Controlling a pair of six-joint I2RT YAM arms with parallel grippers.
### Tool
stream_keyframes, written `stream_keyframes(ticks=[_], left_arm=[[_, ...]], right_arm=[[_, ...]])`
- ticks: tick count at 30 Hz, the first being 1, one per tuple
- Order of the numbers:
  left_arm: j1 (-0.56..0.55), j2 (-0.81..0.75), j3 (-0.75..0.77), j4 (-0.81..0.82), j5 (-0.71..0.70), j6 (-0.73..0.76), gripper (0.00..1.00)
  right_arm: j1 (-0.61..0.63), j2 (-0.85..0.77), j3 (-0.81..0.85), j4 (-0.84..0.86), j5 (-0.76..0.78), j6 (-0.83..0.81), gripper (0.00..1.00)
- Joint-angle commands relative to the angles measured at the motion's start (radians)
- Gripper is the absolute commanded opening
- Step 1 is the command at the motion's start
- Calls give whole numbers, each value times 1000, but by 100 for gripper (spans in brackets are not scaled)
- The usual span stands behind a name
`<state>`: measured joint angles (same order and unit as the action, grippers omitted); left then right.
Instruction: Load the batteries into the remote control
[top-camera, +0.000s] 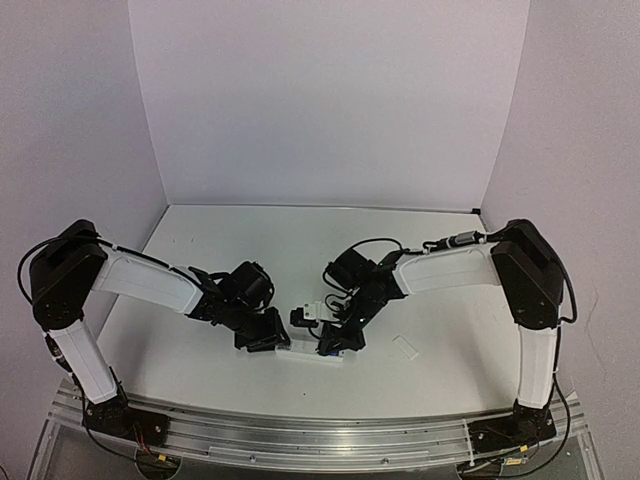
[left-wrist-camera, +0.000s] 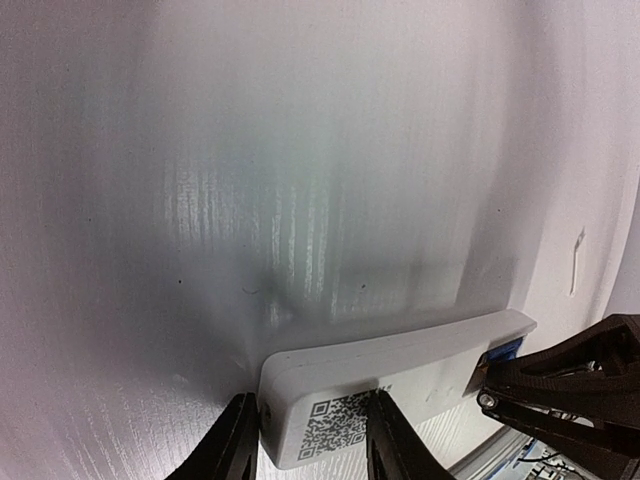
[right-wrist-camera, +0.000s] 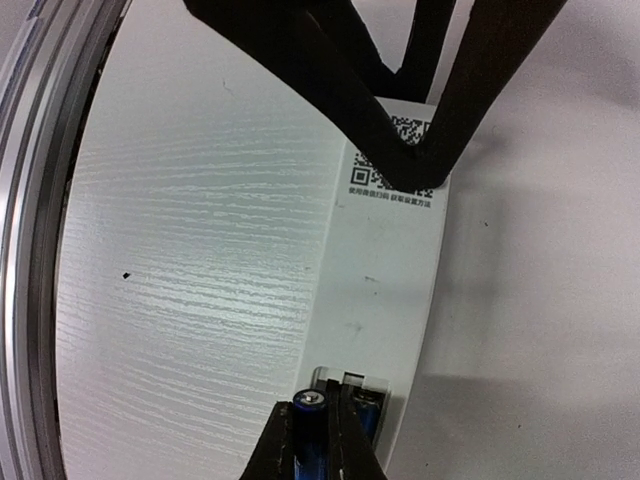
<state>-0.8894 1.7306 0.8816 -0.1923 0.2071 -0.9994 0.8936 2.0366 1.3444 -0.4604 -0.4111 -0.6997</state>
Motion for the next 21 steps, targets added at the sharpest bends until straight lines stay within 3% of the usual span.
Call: stream_keyframes(ticks=[1, 21], left_arm=[[1, 39, 16, -52, -38, 10, 37], [1, 32, 8, -42, -25, 26, 37]], right_arm=[[4, 50, -9, -144, 42, 10, 12], [20, 42, 44, -95, 97, 114, 19]])
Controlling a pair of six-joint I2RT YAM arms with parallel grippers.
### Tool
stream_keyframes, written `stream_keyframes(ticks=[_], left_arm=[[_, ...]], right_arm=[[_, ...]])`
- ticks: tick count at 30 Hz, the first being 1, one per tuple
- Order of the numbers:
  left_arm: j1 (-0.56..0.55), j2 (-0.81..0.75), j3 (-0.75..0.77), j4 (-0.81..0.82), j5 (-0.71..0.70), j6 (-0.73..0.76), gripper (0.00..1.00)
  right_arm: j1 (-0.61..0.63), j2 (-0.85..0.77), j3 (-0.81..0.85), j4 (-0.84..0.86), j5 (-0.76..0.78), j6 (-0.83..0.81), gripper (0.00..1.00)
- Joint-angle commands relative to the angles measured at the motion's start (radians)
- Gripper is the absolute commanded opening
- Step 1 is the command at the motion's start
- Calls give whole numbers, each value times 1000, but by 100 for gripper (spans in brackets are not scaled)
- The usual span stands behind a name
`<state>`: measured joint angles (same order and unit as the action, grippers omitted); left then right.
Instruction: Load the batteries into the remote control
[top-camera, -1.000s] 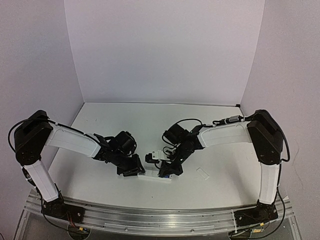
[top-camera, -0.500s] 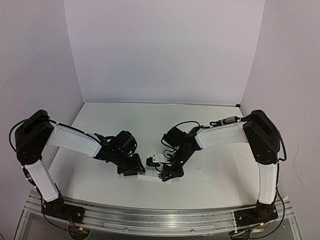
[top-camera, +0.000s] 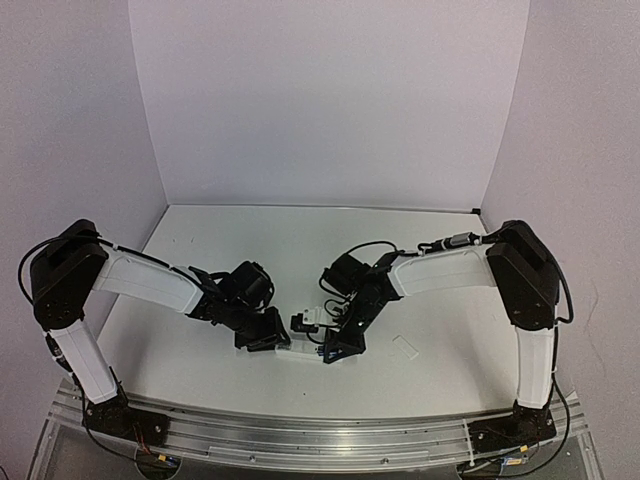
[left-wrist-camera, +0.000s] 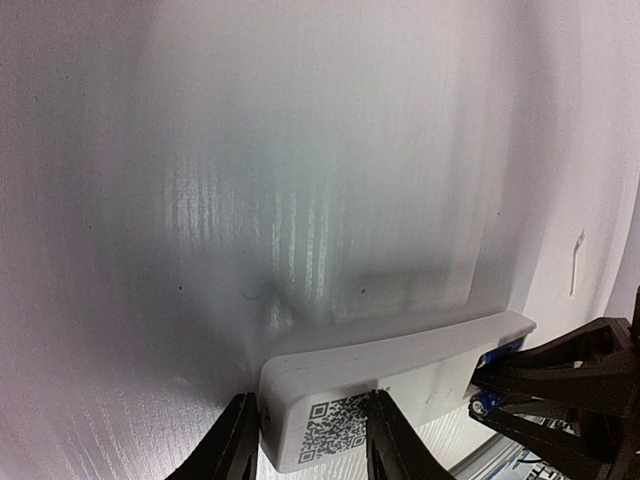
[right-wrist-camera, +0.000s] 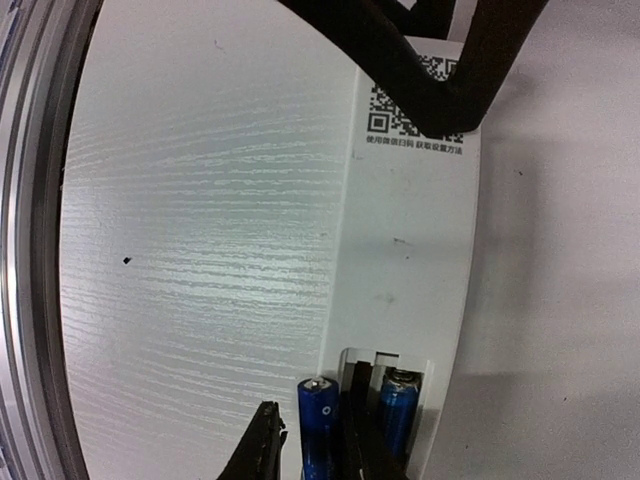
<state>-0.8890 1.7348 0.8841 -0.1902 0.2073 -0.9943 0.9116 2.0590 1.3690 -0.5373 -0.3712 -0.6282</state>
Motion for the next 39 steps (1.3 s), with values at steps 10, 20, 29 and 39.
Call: stream_keyframes(ticks=[10, 20, 29, 39], left_arm=[[1, 28, 7, -43, -17, 38, 36], [1, 29, 7, -42, -13, 47, 35], [0, 31, 10, -43, -10, 53, 35], [-1, 32, 13, -46, -9, 56, 35]], right_arm=[[3, -16, 22, 43, 77, 91, 20], [2, -20, 53, 54, 60, 99, 19], [3, -28, 76, 66, 62, 105, 21], [2, -37, 57, 66, 68, 105, 22]])
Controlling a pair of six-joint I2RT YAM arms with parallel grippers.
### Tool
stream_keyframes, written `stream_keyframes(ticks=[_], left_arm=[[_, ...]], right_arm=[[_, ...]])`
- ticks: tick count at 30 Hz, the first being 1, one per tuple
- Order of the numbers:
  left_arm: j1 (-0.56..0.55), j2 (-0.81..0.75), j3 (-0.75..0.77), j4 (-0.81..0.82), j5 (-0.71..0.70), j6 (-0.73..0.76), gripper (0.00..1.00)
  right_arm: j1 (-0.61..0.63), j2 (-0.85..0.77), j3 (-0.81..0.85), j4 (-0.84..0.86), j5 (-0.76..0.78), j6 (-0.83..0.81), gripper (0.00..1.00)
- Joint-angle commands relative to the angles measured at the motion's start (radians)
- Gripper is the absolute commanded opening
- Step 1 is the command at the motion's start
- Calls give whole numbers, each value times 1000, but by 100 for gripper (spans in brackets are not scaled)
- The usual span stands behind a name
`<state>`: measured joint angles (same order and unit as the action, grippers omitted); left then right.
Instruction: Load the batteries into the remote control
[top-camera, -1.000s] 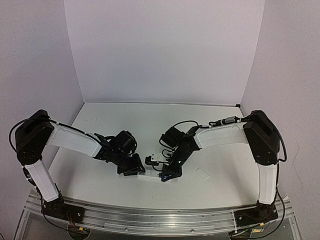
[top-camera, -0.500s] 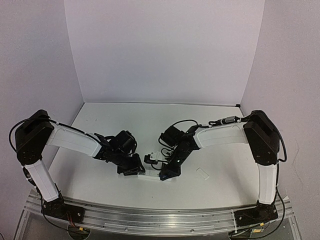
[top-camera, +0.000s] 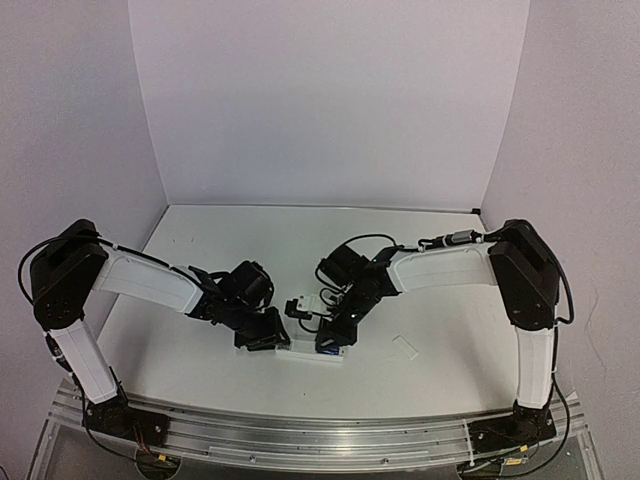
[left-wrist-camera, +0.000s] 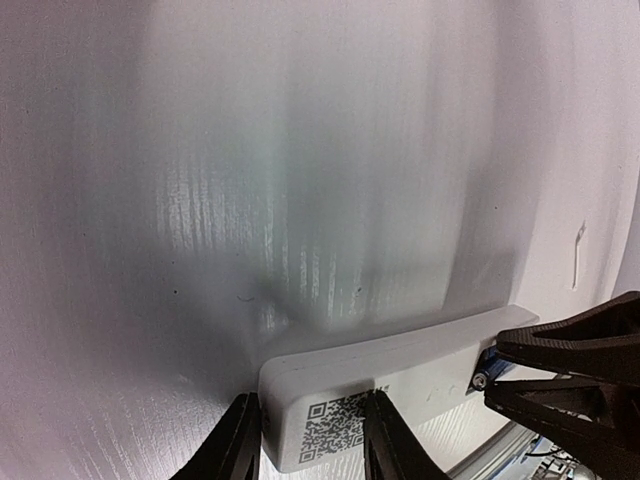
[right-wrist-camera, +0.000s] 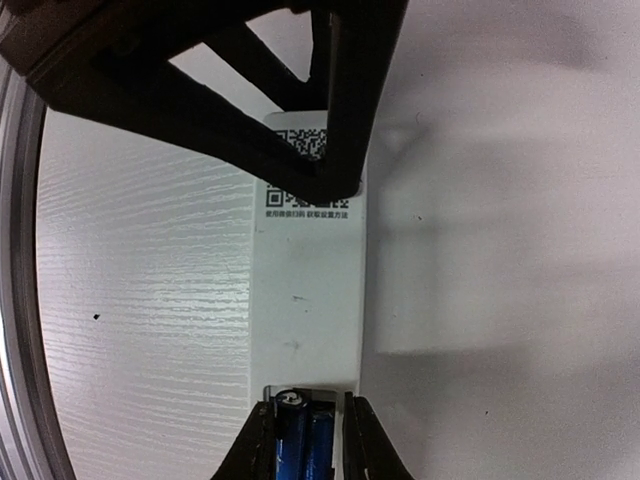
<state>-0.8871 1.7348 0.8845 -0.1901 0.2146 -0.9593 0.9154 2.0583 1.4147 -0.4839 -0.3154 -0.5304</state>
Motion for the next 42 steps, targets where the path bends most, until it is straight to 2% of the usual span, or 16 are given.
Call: stream_keyframes(ticks=[1, 3, 7, 10, 12, 14, 16, 20, 24, 27, 33, 42], left_arm=[[-3, 31, 12, -46, -16, 21, 35], [-1, 29, 11, -46, -16, 21, 35], [-1, 26, 10, -48, -17, 19, 35], [-2, 19, 8, -47, -21, 17, 35], [-2, 15, 5, -48, -23, 16, 35], [-2, 12, 6, -51, -28, 14, 36], [-2, 9, 9, -52, -34, 11, 36], [-1, 6, 12, -56, -47, -2, 36], [-2, 4, 24, -78, -59, -15, 36], [-2, 2, 25, -76, -68, -16, 36], [-2, 15, 40, -87, -73, 12, 36], [-2, 17, 38, -93, -88, 32, 36]], right_arm=[[-2, -44, 13, 14, 11, 17, 22], [-1, -62, 22, 17, 1, 55, 27], [-2, -112, 29, 28, -35, 149, 44], [0, -166, 7, 51, -77, 232, 62], [0, -199, -9, 72, -86, 291, 71], [0, -231, -12, 89, -51, 369, 77], [-1, -254, -5, 92, 41, 518, 88], [-1, -302, -31, 32, 230, 976, 91], [-2, -335, -112, 14, 187, 1275, 92], [-1, -335, -144, -14, 160, 1374, 93], [-1, -328, -171, -72, 232, 1522, 91], [13, -193, -109, -70, 162, 1561, 81]])
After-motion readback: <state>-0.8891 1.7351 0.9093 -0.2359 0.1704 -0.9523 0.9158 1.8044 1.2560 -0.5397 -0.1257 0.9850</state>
